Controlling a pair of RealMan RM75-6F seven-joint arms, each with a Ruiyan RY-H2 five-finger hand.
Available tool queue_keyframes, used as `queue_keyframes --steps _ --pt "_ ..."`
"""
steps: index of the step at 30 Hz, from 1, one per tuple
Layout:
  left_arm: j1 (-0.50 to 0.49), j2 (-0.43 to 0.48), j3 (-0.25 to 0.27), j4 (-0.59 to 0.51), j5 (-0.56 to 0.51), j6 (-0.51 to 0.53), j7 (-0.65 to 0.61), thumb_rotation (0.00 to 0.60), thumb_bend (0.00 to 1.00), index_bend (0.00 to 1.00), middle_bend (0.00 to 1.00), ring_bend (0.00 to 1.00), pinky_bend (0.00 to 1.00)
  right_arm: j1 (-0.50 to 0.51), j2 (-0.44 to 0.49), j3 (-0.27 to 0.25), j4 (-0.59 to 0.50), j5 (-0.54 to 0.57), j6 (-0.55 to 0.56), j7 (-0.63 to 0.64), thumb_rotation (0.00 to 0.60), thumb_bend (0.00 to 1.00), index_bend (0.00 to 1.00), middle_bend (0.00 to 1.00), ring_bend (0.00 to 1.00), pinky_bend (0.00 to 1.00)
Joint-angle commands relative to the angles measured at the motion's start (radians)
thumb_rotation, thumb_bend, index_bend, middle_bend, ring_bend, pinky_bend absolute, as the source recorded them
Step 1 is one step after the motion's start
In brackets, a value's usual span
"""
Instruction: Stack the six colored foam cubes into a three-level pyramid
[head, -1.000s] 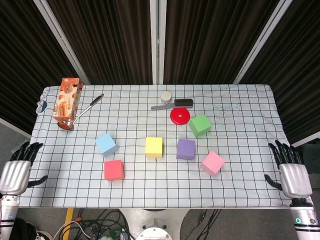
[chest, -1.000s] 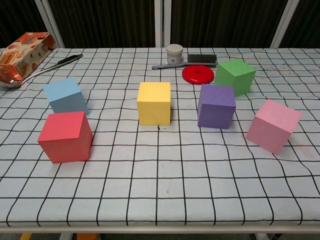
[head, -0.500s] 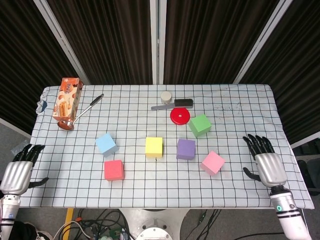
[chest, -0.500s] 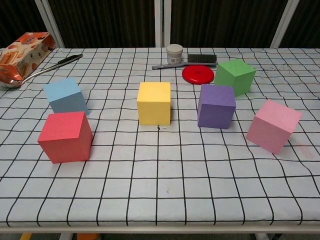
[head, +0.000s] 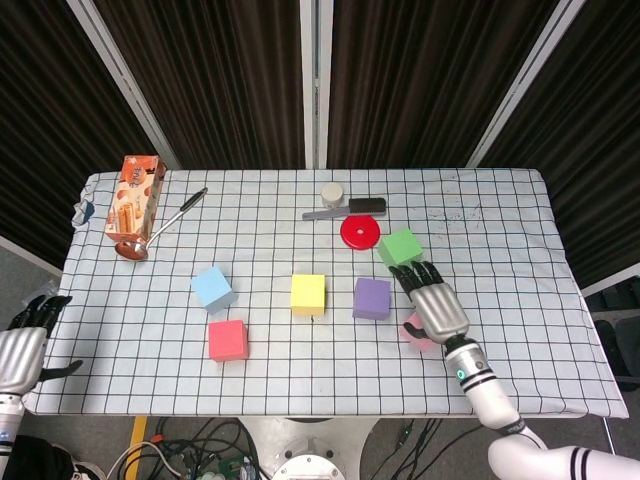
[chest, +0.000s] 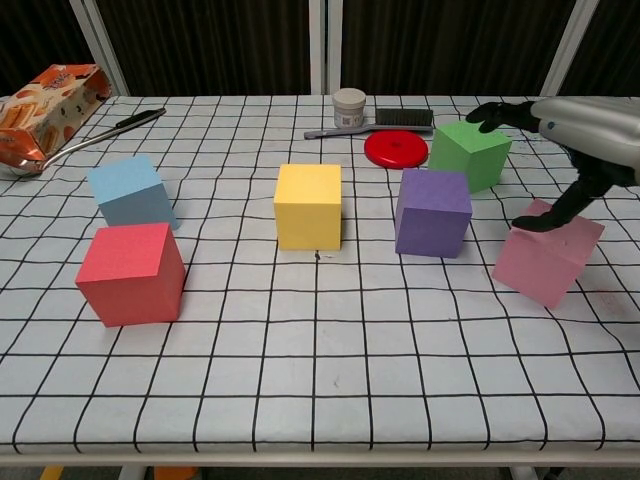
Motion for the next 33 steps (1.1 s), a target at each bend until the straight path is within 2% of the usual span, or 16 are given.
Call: queue_keyframes --steps 1,9,19,26,33 --pt "0.002 -0.003 -0.001 0.022 0.006 0.003 -0.022 0.6 0.0 0.11 0.11 0.06 0.19 0.053 -0.075 0.009 0.057 0.049 -0.008 -0.053 0.6 0.15 0.0 0.12 0.0 0.0" --pt "0.008 0.004 0.004 0.034 0.02 0.014 -0.043 0.6 0.0 0.11 0.11 0.06 0.19 0.101 -0.154 0.013 0.126 0.087 0.017 -0.08 0.6 0.16 0.0 0.23 0.0 0.0" --pt "0.012 0.001 0.008 0.036 0.016 0.007 -0.044 0.6 0.0 0.11 0.11 0.06 0.19 0.125 -0.157 0.006 0.149 0.086 0.027 -0.054 0.6 0.21 0.0 0.39 0.0 0.0" --pt "0.011 -0.001 0.005 0.037 0.016 0.005 -0.043 0.6 0.0 0.11 0.11 0.06 0.19 0.143 -0.154 0.018 0.132 0.053 0.044 -0.023 0.6 0.23 0.0 0.42 0.0 0.0" --pt "0.012 0.001 0.009 0.036 0.024 0.008 -0.029 0.6 0.0 0.11 0.11 0.06 0.17 0.199 -0.206 0.01 0.182 0.044 0.01 -0.05 0.6 0.24 0.0 0.43 0.0 0.0"
